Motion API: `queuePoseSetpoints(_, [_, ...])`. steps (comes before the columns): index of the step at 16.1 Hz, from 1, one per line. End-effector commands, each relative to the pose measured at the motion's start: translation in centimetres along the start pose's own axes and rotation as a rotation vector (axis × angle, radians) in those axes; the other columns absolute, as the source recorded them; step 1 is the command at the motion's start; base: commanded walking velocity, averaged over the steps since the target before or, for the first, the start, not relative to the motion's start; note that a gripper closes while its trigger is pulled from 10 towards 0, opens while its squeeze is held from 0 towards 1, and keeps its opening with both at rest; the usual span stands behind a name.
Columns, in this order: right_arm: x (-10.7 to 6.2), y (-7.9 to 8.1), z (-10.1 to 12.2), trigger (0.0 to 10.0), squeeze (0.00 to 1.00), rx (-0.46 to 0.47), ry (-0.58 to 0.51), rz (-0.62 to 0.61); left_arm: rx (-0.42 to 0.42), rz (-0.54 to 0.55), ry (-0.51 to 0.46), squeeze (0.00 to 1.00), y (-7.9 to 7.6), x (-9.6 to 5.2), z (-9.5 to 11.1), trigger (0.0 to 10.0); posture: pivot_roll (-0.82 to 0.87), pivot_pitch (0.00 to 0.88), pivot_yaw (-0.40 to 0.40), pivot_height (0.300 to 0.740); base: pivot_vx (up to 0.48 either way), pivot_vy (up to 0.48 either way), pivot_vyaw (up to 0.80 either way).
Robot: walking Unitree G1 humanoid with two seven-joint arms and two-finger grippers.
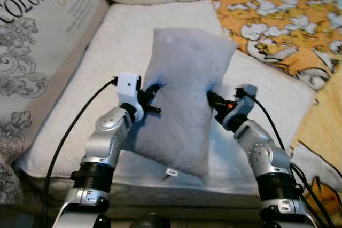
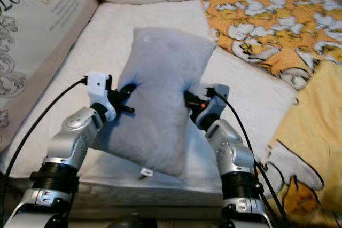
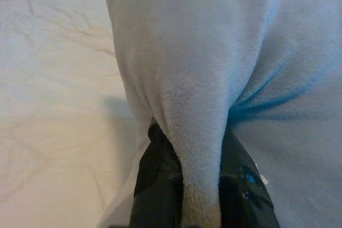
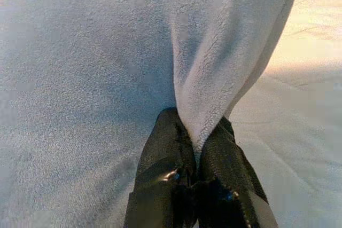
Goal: Clean up the room
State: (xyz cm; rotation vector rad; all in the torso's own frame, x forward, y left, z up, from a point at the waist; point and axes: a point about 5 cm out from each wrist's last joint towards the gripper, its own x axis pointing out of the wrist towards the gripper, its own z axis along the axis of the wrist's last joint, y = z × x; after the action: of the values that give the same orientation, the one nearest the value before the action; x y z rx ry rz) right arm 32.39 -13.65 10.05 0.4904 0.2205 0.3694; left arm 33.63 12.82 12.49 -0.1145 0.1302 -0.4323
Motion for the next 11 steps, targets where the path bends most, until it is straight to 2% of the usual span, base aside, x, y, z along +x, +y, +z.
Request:
queuePoseSetpoints(1, [0.13,0.26,0.88,10.0,0.0,-0.02,-0.026,0.004,0.026,-0.012,-0.043,0.0,-0.49,0.55,1.21,10.0,0.05,0.0,0.052,0.74,0.0,0.382,0.0])
queuePoseSetpoints(11, [-0.05,0.29,0.57,10.0,0.0,-0.01,-0.027,-0.007,0.04,-0.021,-0.032,0.0,-0.58,0.7,1.13,10.0,0.05,0.0,0.064,0.74,0.0,0.381,0.0])
